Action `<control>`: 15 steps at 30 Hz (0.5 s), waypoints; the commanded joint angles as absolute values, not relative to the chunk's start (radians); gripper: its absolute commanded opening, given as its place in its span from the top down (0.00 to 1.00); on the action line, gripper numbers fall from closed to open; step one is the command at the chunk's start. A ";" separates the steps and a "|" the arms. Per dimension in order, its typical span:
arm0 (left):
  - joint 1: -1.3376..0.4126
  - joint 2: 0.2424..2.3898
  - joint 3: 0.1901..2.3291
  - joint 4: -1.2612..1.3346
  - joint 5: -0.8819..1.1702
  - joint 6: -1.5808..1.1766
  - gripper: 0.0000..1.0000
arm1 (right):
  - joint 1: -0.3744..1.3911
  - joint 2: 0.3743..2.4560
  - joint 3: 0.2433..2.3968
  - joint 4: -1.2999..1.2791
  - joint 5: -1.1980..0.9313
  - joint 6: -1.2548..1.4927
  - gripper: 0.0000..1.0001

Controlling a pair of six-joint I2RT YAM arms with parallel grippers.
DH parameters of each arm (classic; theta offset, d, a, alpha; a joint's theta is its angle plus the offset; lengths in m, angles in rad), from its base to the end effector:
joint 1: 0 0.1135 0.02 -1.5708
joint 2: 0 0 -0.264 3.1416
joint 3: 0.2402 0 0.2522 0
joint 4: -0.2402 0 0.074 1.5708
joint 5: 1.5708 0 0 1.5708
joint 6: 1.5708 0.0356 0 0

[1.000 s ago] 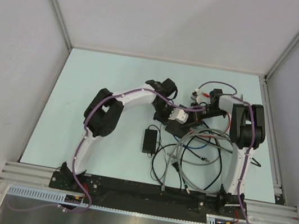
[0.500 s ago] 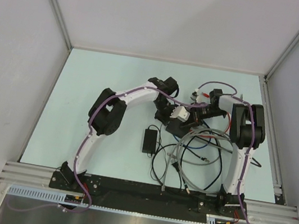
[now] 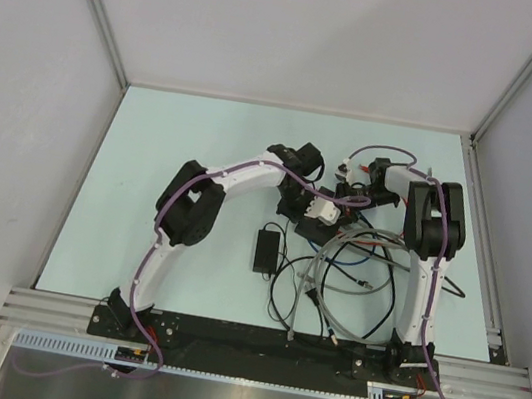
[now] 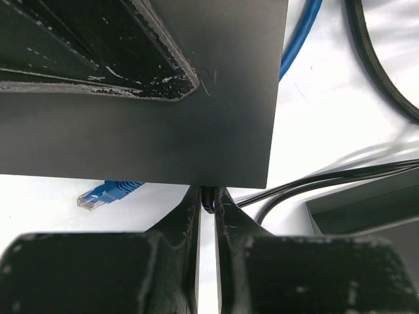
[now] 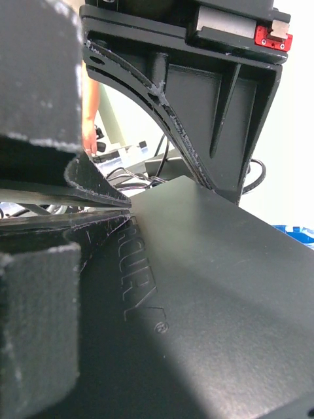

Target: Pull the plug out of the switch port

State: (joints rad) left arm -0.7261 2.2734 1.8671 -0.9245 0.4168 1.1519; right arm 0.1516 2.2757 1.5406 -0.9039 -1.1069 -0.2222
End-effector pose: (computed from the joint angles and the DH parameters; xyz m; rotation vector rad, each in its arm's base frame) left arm 0.3379 -0.3193 0.1698 2.2839 1.5837 -0.5035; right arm 0.3974 0.0929 0.1051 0.4381 -2.6176 -1.6416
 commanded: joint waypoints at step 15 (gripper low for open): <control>-0.768 2.272 1.879 -0.905 0.365 1.256 1.00 | 0.153 2.381 1.539 -0.853 -0.836 -0.325 0.89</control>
State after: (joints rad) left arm -0.7441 2.2707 1.8717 -0.9272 0.3725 1.1599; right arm 0.1493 2.2921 1.5578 -0.9302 -1.1172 -0.2398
